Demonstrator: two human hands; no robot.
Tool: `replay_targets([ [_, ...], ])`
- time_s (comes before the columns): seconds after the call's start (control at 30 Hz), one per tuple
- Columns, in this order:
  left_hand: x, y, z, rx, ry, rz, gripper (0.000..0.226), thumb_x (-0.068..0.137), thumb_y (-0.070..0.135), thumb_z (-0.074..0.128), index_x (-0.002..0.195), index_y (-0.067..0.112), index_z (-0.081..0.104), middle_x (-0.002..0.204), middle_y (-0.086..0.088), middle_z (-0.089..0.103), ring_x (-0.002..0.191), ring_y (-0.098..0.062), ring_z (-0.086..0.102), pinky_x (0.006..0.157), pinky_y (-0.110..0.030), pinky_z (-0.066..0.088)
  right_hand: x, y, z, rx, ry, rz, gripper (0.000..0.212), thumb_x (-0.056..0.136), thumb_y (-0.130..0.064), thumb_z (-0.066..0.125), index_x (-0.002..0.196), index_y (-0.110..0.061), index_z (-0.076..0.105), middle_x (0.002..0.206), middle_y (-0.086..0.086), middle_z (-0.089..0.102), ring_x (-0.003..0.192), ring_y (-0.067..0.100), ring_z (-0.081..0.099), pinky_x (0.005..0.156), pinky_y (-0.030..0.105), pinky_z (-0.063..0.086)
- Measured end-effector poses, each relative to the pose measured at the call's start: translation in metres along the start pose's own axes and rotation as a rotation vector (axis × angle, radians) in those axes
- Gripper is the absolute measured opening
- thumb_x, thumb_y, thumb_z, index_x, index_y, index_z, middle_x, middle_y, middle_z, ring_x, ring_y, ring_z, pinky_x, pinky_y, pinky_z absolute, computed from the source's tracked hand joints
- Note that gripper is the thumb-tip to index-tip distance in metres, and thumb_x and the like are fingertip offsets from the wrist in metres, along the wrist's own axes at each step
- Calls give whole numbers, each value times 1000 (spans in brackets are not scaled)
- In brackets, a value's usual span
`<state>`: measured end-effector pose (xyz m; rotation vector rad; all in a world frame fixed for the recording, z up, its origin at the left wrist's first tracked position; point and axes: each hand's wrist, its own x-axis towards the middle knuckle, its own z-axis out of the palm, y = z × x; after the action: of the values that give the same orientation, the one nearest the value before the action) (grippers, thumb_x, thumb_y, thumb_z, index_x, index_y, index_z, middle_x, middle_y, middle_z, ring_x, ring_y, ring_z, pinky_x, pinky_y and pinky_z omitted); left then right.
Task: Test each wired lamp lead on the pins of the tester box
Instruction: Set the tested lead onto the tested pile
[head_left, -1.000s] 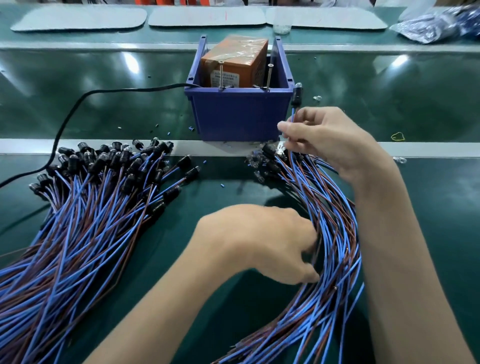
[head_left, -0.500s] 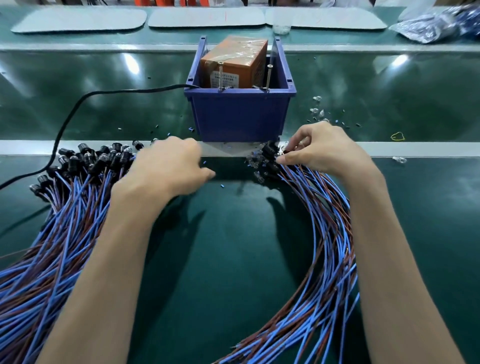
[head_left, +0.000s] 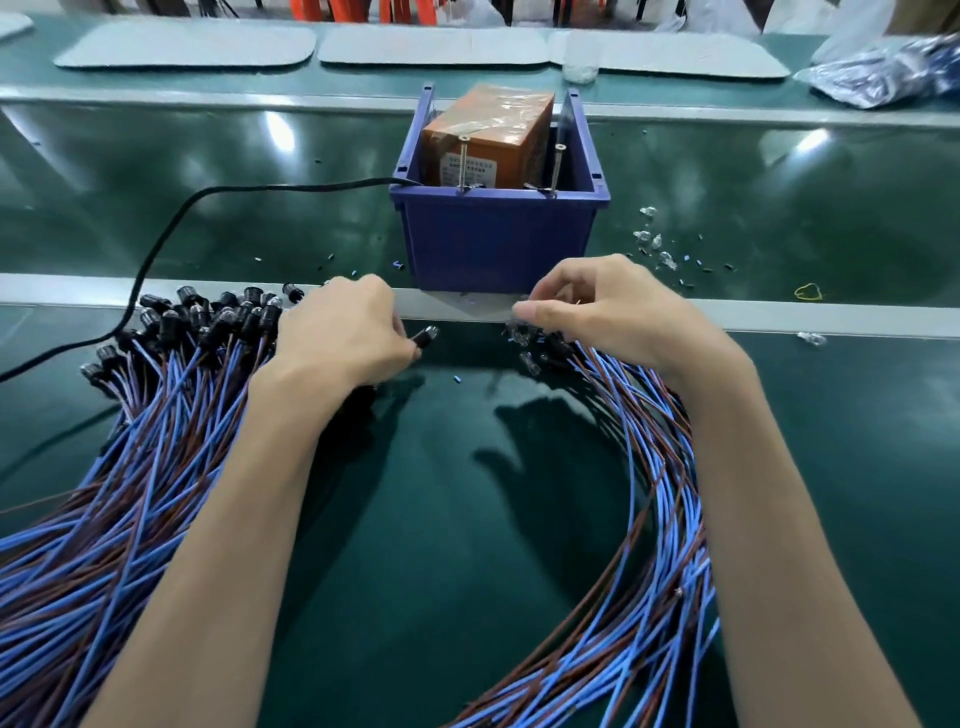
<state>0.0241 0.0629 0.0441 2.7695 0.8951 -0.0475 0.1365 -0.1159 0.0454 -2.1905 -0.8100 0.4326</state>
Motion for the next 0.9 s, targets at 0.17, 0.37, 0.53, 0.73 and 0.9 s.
replay_targets([
  [0.17,-14,19,-17,-289,146,168,23,76,35,73,62,34,56,72,1,66,81,-26,63,77,-34,52,-2,-8,8,160,-200,-39,22,79,-27,77,98,-20,69,78,-4,65,67,9,54,68,27,46],
  [0.37,-28,39,-18,-484,247,330,11,76,36,74,74,29,66,57,12,59,60,-10,56,64,-27,46,-6,-12,8,346,-207,-89,14,85,-11,69,85,-25,67,70,-14,69,65,-3,63,56,8,43],
  [0.53,-32,47,-17,-559,284,374,11,80,37,74,83,28,69,56,12,58,58,-9,51,62,-25,40,-10,-13,3,481,-179,-153,27,90,3,58,90,-23,68,65,-12,68,64,-4,63,57,8,43],
  [0.73,-36,54,-19,-663,275,352,24,84,47,67,78,24,60,60,9,64,55,-6,54,62,-25,44,-10,-21,2,674,6,-134,16,93,-7,57,86,-19,64,66,-11,68,60,-1,62,56,11,46],
  [0.9,-33,61,-8,-820,-164,283,53,93,57,44,63,18,65,56,2,68,45,-10,59,58,-27,44,-5,-22,-3,763,264,-55,13,95,-16,57,83,-19,61,65,-8,66,60,3,63,61,18,50],
])
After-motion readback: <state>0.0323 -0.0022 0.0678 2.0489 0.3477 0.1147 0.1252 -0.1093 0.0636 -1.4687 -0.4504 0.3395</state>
